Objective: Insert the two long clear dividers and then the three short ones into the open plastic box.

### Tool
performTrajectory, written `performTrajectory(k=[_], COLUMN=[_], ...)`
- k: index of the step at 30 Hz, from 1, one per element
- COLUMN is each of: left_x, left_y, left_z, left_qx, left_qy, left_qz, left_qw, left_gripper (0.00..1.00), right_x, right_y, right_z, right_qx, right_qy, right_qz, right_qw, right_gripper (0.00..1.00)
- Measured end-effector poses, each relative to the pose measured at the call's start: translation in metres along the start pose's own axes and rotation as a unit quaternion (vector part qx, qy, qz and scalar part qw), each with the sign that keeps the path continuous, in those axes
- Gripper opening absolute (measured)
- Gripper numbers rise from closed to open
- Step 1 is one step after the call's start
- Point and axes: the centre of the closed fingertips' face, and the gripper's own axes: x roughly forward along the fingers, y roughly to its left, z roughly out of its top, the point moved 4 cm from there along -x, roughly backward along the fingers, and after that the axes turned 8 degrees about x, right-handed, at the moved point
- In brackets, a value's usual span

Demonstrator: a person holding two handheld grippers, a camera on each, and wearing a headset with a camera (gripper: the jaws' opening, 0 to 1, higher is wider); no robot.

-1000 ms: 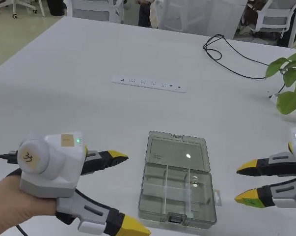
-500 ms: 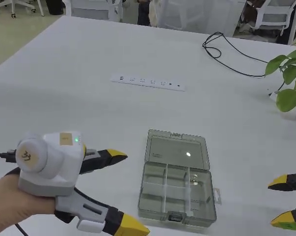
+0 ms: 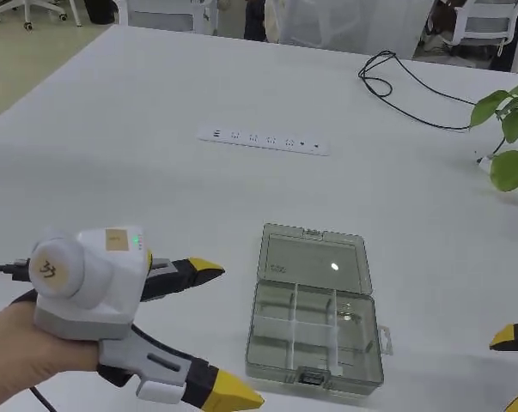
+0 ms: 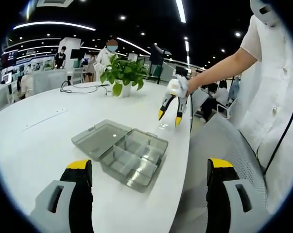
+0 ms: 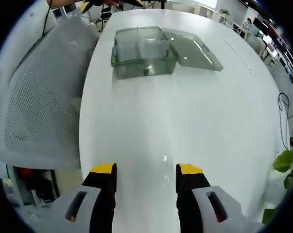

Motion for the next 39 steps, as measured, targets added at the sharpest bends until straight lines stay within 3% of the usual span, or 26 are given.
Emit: performTrajectory(k=[5, 16, 25, 34, 39], left_x=[0.0, 0.0, 0.0, 0.0, -0.001], left_y=[0.001, 0.002, 0.002, 0.0, 0.001], left_z=[-0.001, -0.001, -0.001, 0.002, 0.005], left_qx=[-0.001, -0.003, -0.003, -0.002, -0.004], left_qy=[0.001, 0.001, 0.001, 0.0, -0.004], left_qz=[0.001, 0.0, 0.0, 0.0, 0.003], left_qw=[1.0, 1.0, 1.0, 1.0, 1.0], left_gripper=[1.0, 1.0, 1.0, 1.0, 1.0], right_x=[0.007, 0.011, 0.013, 0.011, 0.001], right_y=[-0.003, -0.006, -0.014, -0.013, -0.014], right_z=[-0.007, -0.009, -0.018, -0.017, -0.01], right_qx=[-0.021, -0.034, -0.032, -0.03, -0.017], right_qy=[0.023, 0.038, 0.04, 0.043, 0.022], right_qz=[-0.002, -0.007, -0.008, -0.02, -0.036], right_qw=[0.9995, 0.9987, 0.9987, 0.9984, 0.999], right_gripper=[0.47, 0.42, 0.33, 0.33, 0.33])
